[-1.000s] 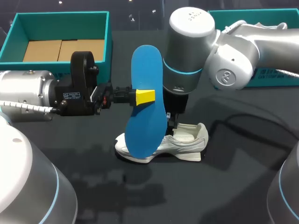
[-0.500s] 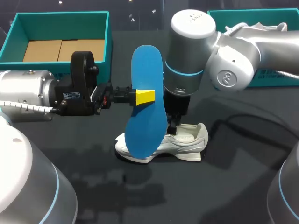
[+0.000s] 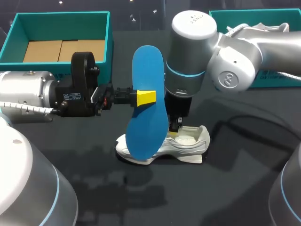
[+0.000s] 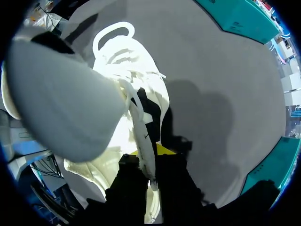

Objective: Take the shoe out of the shoebox, open the shoe tongue, remove and reinsert the insole, then place the shoe into the shoebox

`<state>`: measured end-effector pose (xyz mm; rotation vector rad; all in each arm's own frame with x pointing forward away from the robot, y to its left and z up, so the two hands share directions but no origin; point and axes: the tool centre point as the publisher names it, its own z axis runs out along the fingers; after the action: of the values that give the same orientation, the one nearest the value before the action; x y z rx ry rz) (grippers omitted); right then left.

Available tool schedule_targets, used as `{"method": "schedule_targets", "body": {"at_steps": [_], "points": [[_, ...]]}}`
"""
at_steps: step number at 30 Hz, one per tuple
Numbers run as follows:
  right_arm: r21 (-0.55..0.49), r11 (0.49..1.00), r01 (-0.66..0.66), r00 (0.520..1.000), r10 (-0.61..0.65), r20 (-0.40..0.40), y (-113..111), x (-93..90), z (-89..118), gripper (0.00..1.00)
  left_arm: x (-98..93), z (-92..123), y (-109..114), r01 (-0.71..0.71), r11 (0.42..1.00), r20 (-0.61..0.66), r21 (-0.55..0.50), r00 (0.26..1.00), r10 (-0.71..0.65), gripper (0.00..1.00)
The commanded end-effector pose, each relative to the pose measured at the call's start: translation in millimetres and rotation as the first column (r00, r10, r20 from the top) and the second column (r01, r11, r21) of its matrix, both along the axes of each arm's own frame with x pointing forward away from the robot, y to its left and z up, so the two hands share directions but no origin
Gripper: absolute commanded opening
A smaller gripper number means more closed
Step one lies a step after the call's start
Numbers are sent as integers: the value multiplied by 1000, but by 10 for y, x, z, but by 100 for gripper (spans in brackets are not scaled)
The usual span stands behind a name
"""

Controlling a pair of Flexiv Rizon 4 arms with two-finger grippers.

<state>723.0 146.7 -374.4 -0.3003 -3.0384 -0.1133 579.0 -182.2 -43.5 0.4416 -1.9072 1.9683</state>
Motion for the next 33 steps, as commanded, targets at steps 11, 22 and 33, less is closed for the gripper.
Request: {"method": "schedule_targets", "body": {"at_steps": [11, 22, 33], "points": [[21, 996, 92, 996, -92, 3, -55, -61, 133, 0, 12, -11, -28, 0, 1000, 0, -2, 1000, 0, 0], [94, 973, 211, 977, -209, -35, -68, -124, 252, 0, 12, -11, -28, 0, 1000, 0, -2, 1000, 0, 0], [90, 905, 415, 909, -409, -78, 2, -192, 420, 0, 12, -11, -28, 0, 1000, 0, -2, 1000, 0, 0]]}}
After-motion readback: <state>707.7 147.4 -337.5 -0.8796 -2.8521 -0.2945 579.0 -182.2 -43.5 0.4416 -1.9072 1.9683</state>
